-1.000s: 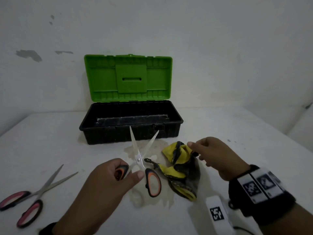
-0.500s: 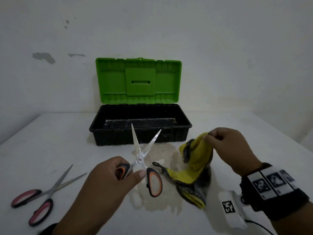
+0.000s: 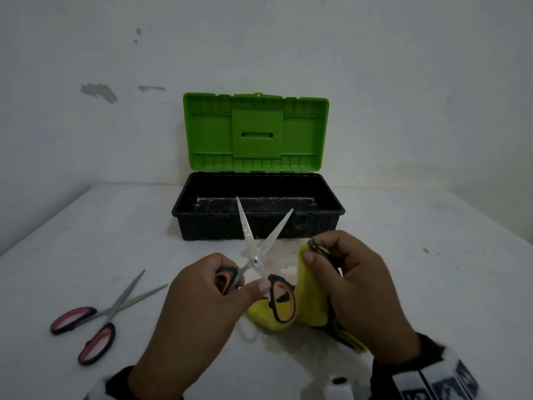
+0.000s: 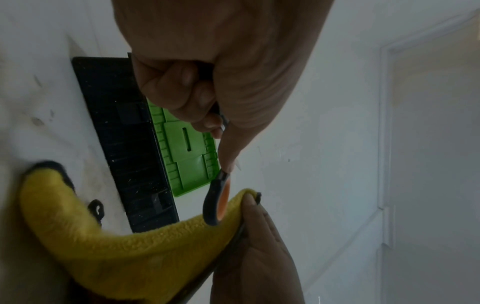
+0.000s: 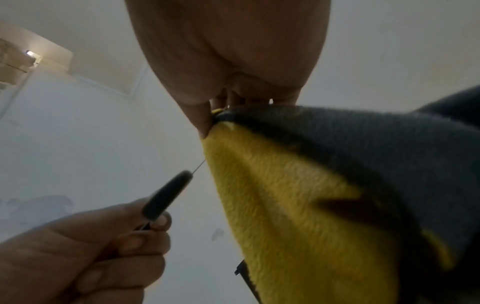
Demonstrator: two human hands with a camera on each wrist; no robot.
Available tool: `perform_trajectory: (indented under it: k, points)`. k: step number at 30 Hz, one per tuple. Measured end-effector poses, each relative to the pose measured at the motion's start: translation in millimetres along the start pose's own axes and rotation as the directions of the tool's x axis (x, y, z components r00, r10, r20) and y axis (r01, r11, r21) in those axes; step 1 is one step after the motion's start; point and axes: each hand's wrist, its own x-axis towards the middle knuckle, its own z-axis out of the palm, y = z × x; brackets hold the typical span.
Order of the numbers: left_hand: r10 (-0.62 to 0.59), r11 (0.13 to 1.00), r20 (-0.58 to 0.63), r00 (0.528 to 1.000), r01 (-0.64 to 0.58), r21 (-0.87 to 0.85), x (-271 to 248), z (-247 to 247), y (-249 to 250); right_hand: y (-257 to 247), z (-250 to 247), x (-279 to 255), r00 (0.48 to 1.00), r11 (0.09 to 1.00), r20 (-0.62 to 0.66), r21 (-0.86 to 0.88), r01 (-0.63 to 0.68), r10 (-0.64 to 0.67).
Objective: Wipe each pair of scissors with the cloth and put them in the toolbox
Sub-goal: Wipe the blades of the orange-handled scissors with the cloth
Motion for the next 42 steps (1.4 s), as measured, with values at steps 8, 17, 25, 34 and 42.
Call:
perform_trajectory:
  k: [8,17,25,34,42]
  points:
    - [0.015,0.993,-0.026,1.0,-0.012,0.118,-0.6,0.4,3.5,-20.7,29.6,-1.2,0.995,0.981,0.024,0.167,-0.102,0.099]
    - [0.049,0.981,0.022,0.999,-0.052,0.185,-4.8,-1.0,4.2,-19.8,43.1,0.2,0.976,0.983,-0.12,0.055,-0.176,0.182]
    - [0.076,0.99,0.032,0.997,-0.079,0.116,-2.4,-3.0,-3.2,-17.3,40.2,1.9,0.966,0.976,-0.143,0.046,-0.213,0.218]
    - [0.113,0.994,0.069,0.991,-0.113,-0.009,2.8,-5.6,-10.0,-13.0,34.9,5.6,0.956,0.975,-0.192,0.034,-0.219,0.221]
    - [0.117,0.993,0.105,0.988,-0.112,-0.048,7.3,-5.5,-14.7,-10.9,31.6,7.7,0.952,0.97,-0.184,0.073,-0.233,0.243]
